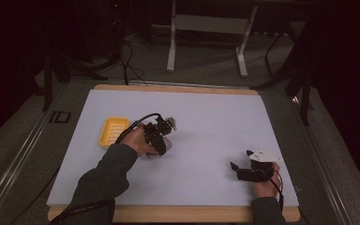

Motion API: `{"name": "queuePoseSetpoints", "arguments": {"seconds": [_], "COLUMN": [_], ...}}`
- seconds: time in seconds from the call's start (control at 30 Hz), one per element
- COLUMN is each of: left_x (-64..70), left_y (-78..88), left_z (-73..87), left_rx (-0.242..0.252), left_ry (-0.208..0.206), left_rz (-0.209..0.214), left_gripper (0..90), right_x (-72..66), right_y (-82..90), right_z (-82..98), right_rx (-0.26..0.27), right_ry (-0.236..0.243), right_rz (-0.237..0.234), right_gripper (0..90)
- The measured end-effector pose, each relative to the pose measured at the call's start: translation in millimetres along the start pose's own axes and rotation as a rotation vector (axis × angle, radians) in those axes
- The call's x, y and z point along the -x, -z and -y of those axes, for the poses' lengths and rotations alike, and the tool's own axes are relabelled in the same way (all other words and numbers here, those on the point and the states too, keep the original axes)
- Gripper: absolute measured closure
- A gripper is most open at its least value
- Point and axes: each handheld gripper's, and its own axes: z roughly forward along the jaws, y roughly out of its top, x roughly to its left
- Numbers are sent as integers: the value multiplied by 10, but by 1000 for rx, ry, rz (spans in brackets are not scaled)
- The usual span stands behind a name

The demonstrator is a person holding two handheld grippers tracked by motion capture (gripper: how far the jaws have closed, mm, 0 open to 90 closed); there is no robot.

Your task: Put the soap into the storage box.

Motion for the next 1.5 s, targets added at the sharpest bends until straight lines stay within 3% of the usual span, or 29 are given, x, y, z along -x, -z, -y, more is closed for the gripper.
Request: {"name": "queuePoseSetpoints", "arguments": {"seconds": [0.4,0.5,1.5], "left_x": [-81,-102,-252], "left_y": [94,115,233], "left_z": [31,44,98], "left_rx": [10,24,42], "left_ry": [14,24,71], "left_rz": [-4,13,-1], "left_gripper": [501,501,501], "right_x": [-1,-1,-3], "right_y": [-2,-2,0], "right_z": [-1,-1,0], "right_rx": [-1,-1,-1], "right_ry": [1,2,1], "right_rz": [0,0,2], "right_gripper": [143,143,143]}}
